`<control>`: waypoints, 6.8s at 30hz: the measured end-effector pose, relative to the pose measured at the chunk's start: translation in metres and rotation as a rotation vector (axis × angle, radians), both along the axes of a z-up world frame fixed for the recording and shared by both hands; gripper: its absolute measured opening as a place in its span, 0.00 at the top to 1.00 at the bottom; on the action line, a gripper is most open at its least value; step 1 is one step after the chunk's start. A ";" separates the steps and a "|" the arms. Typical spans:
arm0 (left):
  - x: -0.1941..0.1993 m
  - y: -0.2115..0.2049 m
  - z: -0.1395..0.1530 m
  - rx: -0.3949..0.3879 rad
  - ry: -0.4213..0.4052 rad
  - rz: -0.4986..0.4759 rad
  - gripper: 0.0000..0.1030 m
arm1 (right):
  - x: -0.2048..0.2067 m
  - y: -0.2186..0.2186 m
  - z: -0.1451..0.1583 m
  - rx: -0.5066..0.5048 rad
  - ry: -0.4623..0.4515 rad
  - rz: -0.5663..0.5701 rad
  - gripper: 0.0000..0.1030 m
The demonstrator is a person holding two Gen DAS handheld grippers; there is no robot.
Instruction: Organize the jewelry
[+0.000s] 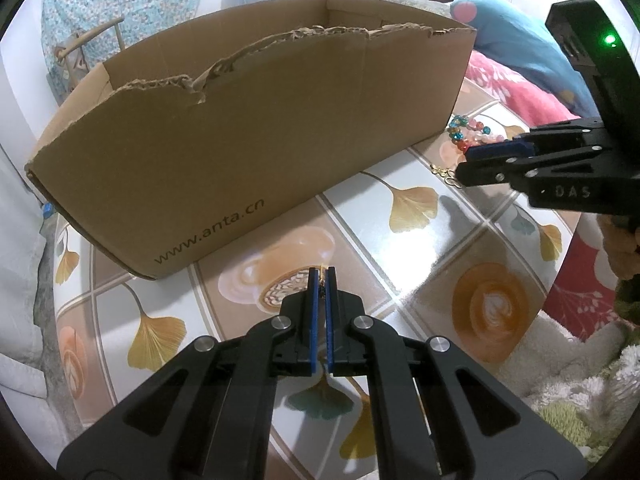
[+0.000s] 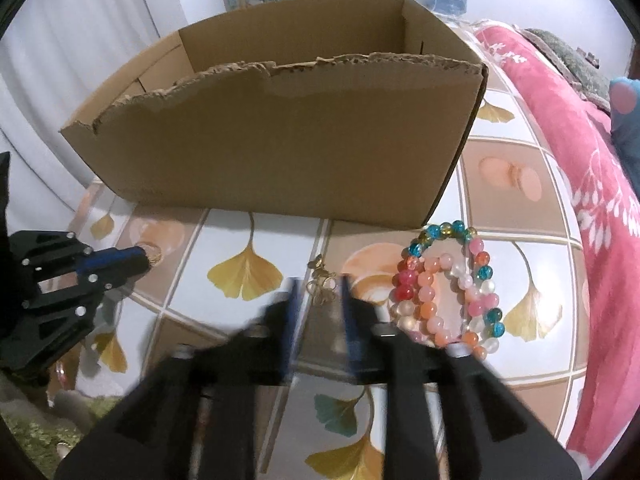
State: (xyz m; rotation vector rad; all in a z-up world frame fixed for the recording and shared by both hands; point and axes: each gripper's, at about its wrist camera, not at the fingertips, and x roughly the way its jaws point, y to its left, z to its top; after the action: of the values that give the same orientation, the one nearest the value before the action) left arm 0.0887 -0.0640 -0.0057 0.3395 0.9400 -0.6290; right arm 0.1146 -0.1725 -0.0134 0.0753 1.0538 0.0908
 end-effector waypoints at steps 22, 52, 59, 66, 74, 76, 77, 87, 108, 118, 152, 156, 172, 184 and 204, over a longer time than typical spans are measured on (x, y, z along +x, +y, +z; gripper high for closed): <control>0.005 0.002 -0.003 -0.007 0.008 0.011 0.98 | 0.020 0.007 -0.013 -0.020 0.063 -0.005 0.85; -0.006 0.014 0.115 -0.187 -0.240 -0.013 0.98 | -0.002 0.001 0.119 0.148 -0.253 0.134 0.85; 0.044 0.002 0.138 -0.165 -0.287 -0.029 0.98 | 0.067 -0.003 0.137 0.263 -0.222 0.227 0.85; 0.121 -0.005 0.106 -0.042 -0.039 -0.004 0.98 | 0.168 0.007 0.088 0.363 0.105 0.255 0.85; 0.154 -0.002 0.068 0.034 0.173 0.019 0.97 | 0.216 0.031 0.029 0.360 0.356 0.244 0.85; 0.154 0.000 0.066 0.040 0.178 0.027 0.89 | 0.220 0.035 0.025 0.352 0.366 0.238 0.84; 0.156 0.001 0.065 0.036 0.177 0.033 0.84 | 0.221 0.035 0.022 0.348 0.374 0.233 0.83; 0.152 0.009 0.082 -0.016 0.121 0.052 0.67 | 0.208 0.023 0.046 0.354 0.261 0.194 0.67; -0.001 -0.037 0.106 -0.295 -0.068 -0.241 0.36 | -0.010 -0.099 0.099 0.307 -0.102 -0.104 0.60; -0.006 -0.093 0.030 -0.098 -0.062 -0.210 0.54 | -0.023 -0.114 0.031 0.273 0.004 -0.199 0.69; 0.015 -0.139 -0.007 0.048 0.008 -0.274 0.91 | -0.017 -0.126 0.003 0.335 -0.012 -0.066 0.72; 0.017 -0.143 -0.007 0.056 0.033 -0.257 0.91 | -0.017 -0.125 0.007 0.322 -0.026 -0.053 0.72; 0.022 -0.142 -0.006 0.033 0.057 -0.224 0.90 | -0.013 -0.118 0.006 0.319 -0.022 -0.041 0.72; 0.019 -0.137 -0.005 0.031 0.034 -0.225 0.92 | 0.000 -0.107 0.008 0.201 -0.019 0.039 0.72; 0.013 -0.111 0.015 -0.024 -0.005 -0.193 0.92 | 0.025 -0.079 -0.009 -0.082 0.075 0.205 0.91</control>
State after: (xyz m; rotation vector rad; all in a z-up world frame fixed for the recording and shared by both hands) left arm 0.1015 -0.1747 0.0089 0.4137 0.9007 -0.8152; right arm 0.1399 -0.2520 -0.0224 -0.1044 1.1367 0.2320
